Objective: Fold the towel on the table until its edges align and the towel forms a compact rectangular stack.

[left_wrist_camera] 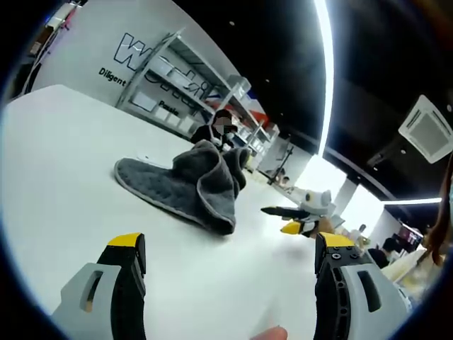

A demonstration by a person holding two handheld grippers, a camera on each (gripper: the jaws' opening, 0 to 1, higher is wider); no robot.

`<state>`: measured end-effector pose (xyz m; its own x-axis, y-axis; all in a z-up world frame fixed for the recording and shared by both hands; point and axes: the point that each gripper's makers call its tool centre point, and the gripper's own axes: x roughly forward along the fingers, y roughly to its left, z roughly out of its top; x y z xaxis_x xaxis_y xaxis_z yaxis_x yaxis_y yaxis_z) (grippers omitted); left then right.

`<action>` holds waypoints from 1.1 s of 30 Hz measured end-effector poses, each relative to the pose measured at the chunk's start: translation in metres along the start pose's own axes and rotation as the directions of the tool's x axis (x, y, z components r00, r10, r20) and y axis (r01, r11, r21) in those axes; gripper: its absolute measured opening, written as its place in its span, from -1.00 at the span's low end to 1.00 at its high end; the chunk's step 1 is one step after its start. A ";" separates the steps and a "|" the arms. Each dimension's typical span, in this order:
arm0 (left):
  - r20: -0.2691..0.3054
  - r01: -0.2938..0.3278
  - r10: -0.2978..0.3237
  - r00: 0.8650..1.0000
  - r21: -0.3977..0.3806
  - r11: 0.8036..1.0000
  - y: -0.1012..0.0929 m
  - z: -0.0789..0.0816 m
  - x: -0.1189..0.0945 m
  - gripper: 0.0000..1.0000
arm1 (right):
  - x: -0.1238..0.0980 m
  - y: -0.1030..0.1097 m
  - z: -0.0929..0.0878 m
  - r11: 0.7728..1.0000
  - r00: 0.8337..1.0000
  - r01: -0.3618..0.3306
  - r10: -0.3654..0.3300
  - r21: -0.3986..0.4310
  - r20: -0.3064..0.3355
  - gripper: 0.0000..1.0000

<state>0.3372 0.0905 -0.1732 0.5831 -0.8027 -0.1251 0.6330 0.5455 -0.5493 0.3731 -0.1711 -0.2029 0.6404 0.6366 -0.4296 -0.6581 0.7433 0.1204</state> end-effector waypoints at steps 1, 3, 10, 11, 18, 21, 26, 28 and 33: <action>0.000 0.000 0.000 1.000 0.000 1.000 0.000 0.000 0.000 0.96 | 0.000 0.001 0.000 1.000 1.000 -0.002 0.002 -0.003 -0.001 0.98; -0.001 -0.001 0.001 1.000 -0.001 1.000 0.001 0.000 0.000 0.96 | 0.001 0.002 0.000 1.000 1.000 -0.006 0.006 -0.008 -0.004 0.98; -0.002 -0.002 0.002 1.000 -0.001 1.000 0.000 0.000 0.000 0.96 | 0.001 0.004 0.001 1.000 1.000 -0.011 0.011 -0.006 0.003 0.98; -0.002 -0.001 0.001 1.000 -0.002 1.000 -0.001 -0.001 0.000 0.96 | 0.001 0.005 0.003 1.000 1.000 -0.014 0.014 -0.004 0.010 0.98; -0.002 -0.001 0.001 1.000 -0.001 1.000 0.000 0.001 -0.001 0.96 | 0.001 0.015 0.019 0.998 0.994 -0.055 0.054 0.009 0.091 0.91; -0.002 -0.001 0.001 1.000 0.000 1.000 0.000 0.000 -0.001 0.96 | 0.002 0.022 0.025 0.998 0.990 -0.070 0.069 0.003 0.119 0.86; -0.004 -0.002 0.002 1.000 0.001 1.000 -0.001 -0.001 -0.001 0.96 | 0.007 0.038 0.030 0.995 0.984 -0.096 0.098 -0.023 0.151 0.68; -0.004 -0.002 0.002 1.000 0.001 1.000 -0.001 -0.001 -0.001 0.96 | 0.011 0.046 0.032 0.994 0.981 -0.103 0.108 -0.043 0.162 0.59; -0.006 0.000 0.000 1.000 0.004 1.000 -0.003 -0.003 -0.001 0.96 | 0.024 0.067 0.033 0.990 0.972 -0.105 0.122 -0.094 0.202 0.27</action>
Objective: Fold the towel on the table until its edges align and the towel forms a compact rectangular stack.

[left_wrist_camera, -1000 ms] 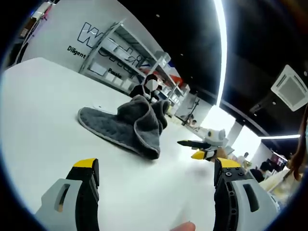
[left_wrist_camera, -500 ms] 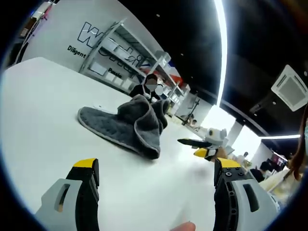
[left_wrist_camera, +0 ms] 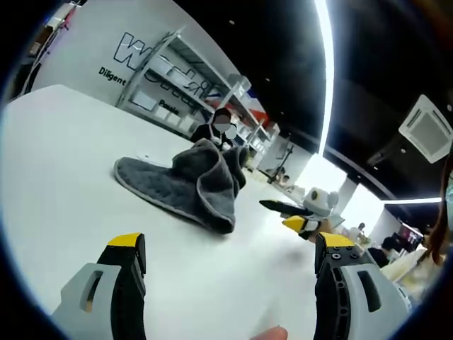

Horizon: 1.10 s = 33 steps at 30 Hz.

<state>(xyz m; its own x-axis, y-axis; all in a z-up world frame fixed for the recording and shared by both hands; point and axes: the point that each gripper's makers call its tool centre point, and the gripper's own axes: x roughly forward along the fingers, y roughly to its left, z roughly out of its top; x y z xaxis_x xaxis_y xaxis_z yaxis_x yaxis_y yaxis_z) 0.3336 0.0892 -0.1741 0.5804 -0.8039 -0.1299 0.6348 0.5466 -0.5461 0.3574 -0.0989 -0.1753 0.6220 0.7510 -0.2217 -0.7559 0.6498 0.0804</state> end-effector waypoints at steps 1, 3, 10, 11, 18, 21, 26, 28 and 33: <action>-0.001 0.001 -0.001 1.000 0.001 1.000 0.000 0.000 0.000 0.96 | 0.004 0.004 -0.001 1.000 1.000 -0.003 0.003 -0.007 0.004 0.18; -0.001 0.001 -0.001 1.000 0.002 1.000 -0.001 -0.001 0.000 0.96 | 0.011 0.008 -0.001 0.999 1.000 0.012 -0.012 -0.035 0.010 0.00; -0.002 0.003 -0.003 1.000 0.010 1.000 -0.003 -0.001 -0.001 0.96 | 0.033 0.035 -0.007 0.964 0.999 0.034 -0.037 -0.264 -0.007 -0.21; -0.004 0.003 -0.003 1.000 0.010 1.000 -0.002 -0.001 -0.001 0.96 | 0.036 0.038 -0.007 0.966 0.999 0.036 -0.038 -0.254 -0.004 -0.22; -0.007 0.002 -0.002 1.000 0.012 1.000 -0.002 -0.002 -0.001 0.96 | 0.057 0.052 -0.012 0.912 0.999 0.036 -0.044 -0.408 -0.010 -0.32; -0.008 0.002 -0.002 1.000 0.011 1.000 -0.001 -0.002 -0.001 0.96 | 0.068 0.053 -0.021 0.888 0.997 0.049 -0.070 -0.458 -0.029 -0.37; -0.005 0.004 -0.004 1.000 0.014 1.000 0.000 0.000 -0.002 0.96 | 0.080 0.039 -0.025 0.860 0.995 0.067 -0.097 -0.506 -0.033 -0.54; -0.007 0.003 -0.003 1.000 0.014 1.000 -0.001 -0.001 -0.001 0.96 | 0.083 0.033 -0.024 0.853 0.993 0.087 -0.115 -0.514 -0.023 -0.58; -0.007 0.003 -0.003 1.000 0.013 1.000 0.000 -0.001 -0.001 0.96 | 0.085 0.015 -0.023 0.827 0.985 0.138 -0.173 -0.545 -0.013 -0.86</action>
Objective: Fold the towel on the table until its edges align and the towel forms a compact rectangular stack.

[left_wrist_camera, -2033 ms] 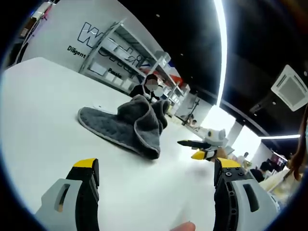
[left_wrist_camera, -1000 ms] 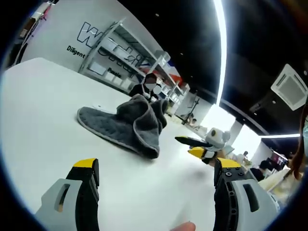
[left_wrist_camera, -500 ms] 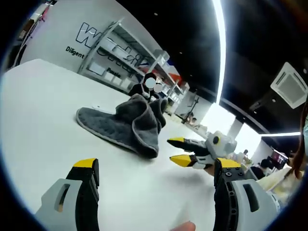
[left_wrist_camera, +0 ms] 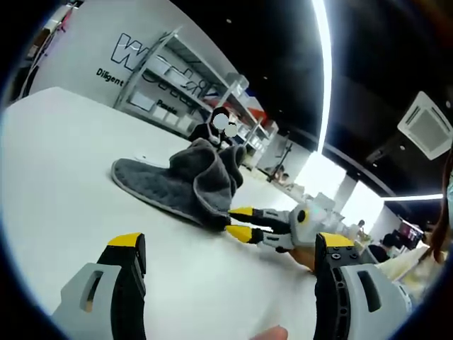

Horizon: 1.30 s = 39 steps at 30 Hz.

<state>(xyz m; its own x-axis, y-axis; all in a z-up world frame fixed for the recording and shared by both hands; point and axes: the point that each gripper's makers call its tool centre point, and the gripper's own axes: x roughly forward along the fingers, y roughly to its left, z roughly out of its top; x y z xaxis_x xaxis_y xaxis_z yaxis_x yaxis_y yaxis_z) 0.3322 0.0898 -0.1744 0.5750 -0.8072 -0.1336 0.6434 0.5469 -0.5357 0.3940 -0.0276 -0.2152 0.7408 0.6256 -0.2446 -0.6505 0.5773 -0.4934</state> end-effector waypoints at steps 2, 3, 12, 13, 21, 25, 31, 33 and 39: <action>0.001 0.000 0.000 1.000 0.002 1.000 0.000 0.001 -0.001 0.96 | 0.000 -0.005 -0.001 1.000 1.000 0.010 -0.009 0.013 -0.005 -0.99; 0.003 -0.001 0.001 1.000 0.003 1.000 0.001 0.001 -0.001 0.96 | 0.000 -0.006 -0.001 1.000 1.000 0.010 -0.010 0.016 -0.003 -0.99; -0.004 -0.008 0.008 1.000 0.003 1.000 0.002 -0.002 -0.002 0.96 | -0.008 -0.016 0.016 0.998 0.999 0.019 -0.021 0.057 0.039 -1.00; -0.003 -0.006 0.007 1.000 0.005 1.000 0.001 -0.002 -0.002 0.96 | -0.012 -0.019 0.021 0.997 0.998 0.026 -0.030 0.077 0.052 -1.00; 0.011 0.006 -0.006 1.000 0.017 1.000 -0.003 0.003 -0.004 0.96 | -0.043 -0.050 0.058 0.984 0.976 0.130 -0.149 0.125 0.156 -1.00; 0.010 0.006 -0.007 1.000 0.018 1.000 -0.004 0.001 -0.004 0.96 | -0.061 -0.068 0.071 0.969 0.955 0.200 -0.225 0.144 0.191 -1.00; 0.013 0.014 -0.014 1.000 0.020 1.000 -0.003 0.004 -0.004 0.96 | -0.081 -0.098 0.080 0.942 0.920 0.261 -0.309 0.211 0.240 -1.00; 0.017 0.017 -0.017 1.000 0.025 1.000 -0.004 0.005 -0.005 0.96 | -0.086 -0.104 0.085 0.933 0.908 0.274 -0.331 0.233 0.259 -1.00; 0.024 0.020 -0.021 0.999 0.038 0.999 -0.005 0.005 -0.005 0.96 | -0.096 -0.114 0.105 0.923 0.881 0.290 -0.361 0.253 0.307 -1.00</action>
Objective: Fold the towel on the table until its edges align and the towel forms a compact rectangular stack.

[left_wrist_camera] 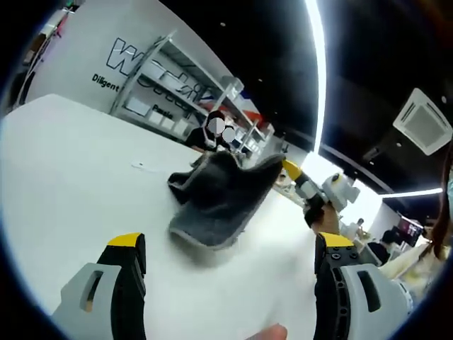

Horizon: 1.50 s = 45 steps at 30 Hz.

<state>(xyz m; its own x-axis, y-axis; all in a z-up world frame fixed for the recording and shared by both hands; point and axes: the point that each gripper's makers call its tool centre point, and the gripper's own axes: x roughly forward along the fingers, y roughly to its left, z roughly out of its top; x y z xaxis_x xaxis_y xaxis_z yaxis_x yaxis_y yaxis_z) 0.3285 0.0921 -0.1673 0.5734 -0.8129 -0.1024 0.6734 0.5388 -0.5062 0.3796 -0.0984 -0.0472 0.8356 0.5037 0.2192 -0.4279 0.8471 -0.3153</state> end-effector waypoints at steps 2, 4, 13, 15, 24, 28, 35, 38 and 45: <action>0.011 0.007 -0.007 1.000 0.016 1.000 -0.002 0.004 -0.001 0.96 | -0.001 -0.001 0.010 1.000 1.000 0.006 -0.006 0.018 0.025 -1.00; 0.023 0.020 -0.021 1.000 0.031 0.999 -0.005 0.008 -0.002 0.96 | -0.001 -0.004 0.020 0.999 0.999 0.010 -0.012 0.032 0.050 -1.00; 0.031 0.026 -0.028 0.999 0.069 0.997 -0.008 0.015 -0.005 0.96 | 0.006 -0.009 0.081 0.989 0.979 -0.031 0.000 0.148 0.205 -1.00; 0.036 0.028 -0.030 0.999 0.073 0.997 -0.009 0.017 -0.005 0.96 | 0.007 -0.005 0.093 0.987 0.973 -0.044 0.008 0.154 0.229 -1.00; 0.056 0.030 -0.036 0.998 0.099 0.995 -0.014 0.023 -0.010 0.96 | 0.038 0.053 0.100 0.959 0.962 -0.213 0.173 0.186 0.210 -1.00; 0.063 0.032 -0.039 0.997 0.097 0.995 -0.013 0.027 -0.012 0.96 | 0.057 0.082 0.074 0.944 0.960 -0.263 0.236 0.199 0.147 -1.00; 0.077 0.034 -0.042 0.996 0.100 0.994 -0.016 0.030 -0.014 0.96 | 0.063 0.135 0.013 0.880 0.926 -0.365 0.377 0.305 0.022 -1.00; 0.075 0.033 -0.041 0.996 0.103 0.994 -0.016 0.029 -0.013 0.96 | 0.062 0.154 -0.017 0.862 0.904 -0.387 0.425 0.327 -0.051 -1.00; 0.076 0.032 -0.041 0.996 0.107 0.994 -0.018 0.028 -0.013 0.96 | 0.051 0.186 -0.048 0.819 0.854 -0.436 0.507 0.373 -0.114 -0.98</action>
<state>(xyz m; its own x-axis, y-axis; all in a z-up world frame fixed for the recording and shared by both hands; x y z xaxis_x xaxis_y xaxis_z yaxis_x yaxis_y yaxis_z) 0.3224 0.0990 -0.1334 0.5792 -0.8150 -0.0167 0.7378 0.5329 -0.4143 0.3587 0.0767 -0.1395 0.5363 0.8404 -0.0777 -0.8433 0.5373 -0.0094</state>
